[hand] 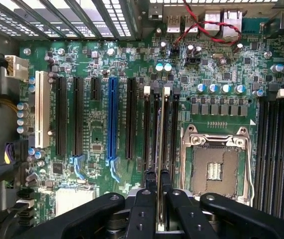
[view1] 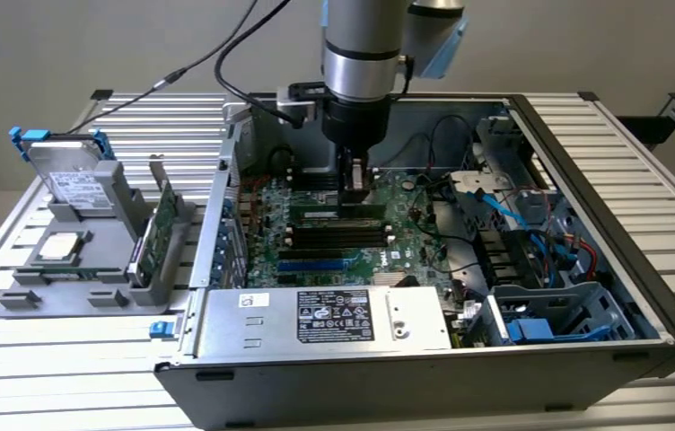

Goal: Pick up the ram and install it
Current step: 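Insert the ram into the slot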

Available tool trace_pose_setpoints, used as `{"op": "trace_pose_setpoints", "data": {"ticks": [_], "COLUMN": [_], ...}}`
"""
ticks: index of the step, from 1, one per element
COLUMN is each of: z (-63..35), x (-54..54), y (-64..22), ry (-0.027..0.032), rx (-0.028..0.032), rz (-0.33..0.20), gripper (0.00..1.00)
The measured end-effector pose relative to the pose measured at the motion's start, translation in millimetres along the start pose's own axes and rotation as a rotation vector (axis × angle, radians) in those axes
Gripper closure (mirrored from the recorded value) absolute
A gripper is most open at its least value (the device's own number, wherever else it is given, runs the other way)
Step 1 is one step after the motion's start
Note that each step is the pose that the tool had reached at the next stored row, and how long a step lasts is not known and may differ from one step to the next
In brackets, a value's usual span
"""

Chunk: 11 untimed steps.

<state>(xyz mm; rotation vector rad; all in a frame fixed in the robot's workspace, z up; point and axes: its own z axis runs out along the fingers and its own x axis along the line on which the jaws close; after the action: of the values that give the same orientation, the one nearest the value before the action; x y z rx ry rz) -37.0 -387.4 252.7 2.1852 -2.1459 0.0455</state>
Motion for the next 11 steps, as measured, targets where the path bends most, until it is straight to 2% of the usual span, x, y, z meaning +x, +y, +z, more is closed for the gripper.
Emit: {"op": "trace_pose_setpoints", "data": {"ticks": [3,8,11], "z": [3.1,6.2,12.8], "x": [2.3,5.8,5.4], "y": [-3.2,-6.1,-7.2], "ry": [0.0001,-0.0005,-0.0004], "rx": [-0.0079,-0.0112,-0.0138], "rz": [-0.001,-0.001,-0.002], "gripper": [0.87,0.87,0.87]}}
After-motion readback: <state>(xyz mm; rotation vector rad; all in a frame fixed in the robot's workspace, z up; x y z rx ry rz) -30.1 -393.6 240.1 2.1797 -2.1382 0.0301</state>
